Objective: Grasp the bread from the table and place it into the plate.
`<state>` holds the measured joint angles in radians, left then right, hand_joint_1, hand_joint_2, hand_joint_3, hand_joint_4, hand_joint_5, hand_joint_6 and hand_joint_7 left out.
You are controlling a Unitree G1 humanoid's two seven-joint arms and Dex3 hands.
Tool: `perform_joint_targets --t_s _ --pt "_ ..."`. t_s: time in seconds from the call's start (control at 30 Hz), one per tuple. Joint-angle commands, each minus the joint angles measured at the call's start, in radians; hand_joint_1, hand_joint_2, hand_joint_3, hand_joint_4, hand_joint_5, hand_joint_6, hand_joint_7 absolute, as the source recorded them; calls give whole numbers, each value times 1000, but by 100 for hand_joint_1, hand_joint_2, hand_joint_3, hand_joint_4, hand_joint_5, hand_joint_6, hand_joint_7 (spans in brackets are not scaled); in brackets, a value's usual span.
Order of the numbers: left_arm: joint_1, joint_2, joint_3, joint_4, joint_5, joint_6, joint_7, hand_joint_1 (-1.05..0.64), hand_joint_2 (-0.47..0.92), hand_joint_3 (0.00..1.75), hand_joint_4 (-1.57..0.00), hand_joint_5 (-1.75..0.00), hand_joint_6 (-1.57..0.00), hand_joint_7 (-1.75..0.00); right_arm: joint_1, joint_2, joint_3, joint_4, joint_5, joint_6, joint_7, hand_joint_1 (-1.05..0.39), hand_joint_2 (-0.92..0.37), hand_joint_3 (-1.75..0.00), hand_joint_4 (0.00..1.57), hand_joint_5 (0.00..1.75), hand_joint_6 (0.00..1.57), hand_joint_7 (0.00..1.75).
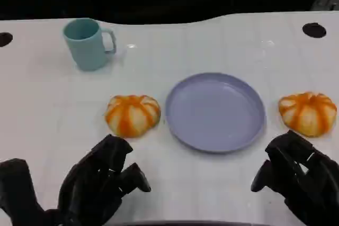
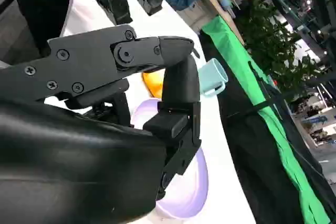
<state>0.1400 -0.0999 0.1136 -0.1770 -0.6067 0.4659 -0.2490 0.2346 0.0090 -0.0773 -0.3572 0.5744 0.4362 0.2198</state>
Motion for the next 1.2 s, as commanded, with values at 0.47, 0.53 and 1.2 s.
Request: perform_joint_targets --t_s 0.47,0.53,1.2 --pt "-4 16 5 -9 -2 -3 2 -57 92 33 -82 -175 -56 -175 1 -7 -7 -13 7 10 -9 -53 -92 -18 65 175 57 152" --pt "-6 19 1 -3 7 -26 -15 -57 92 34 -81 -175 -55 -175 1 -7 -7 -11 8 6 -6 -52 -92 -19 65 175 56 152" --pt "-179 202 -128 194 501 -629 -145 -64 92 21 -39 -112 -48 -58 -7 4 3 -4 -2 3 -17 -51 -92 -23 64 175 55 154"
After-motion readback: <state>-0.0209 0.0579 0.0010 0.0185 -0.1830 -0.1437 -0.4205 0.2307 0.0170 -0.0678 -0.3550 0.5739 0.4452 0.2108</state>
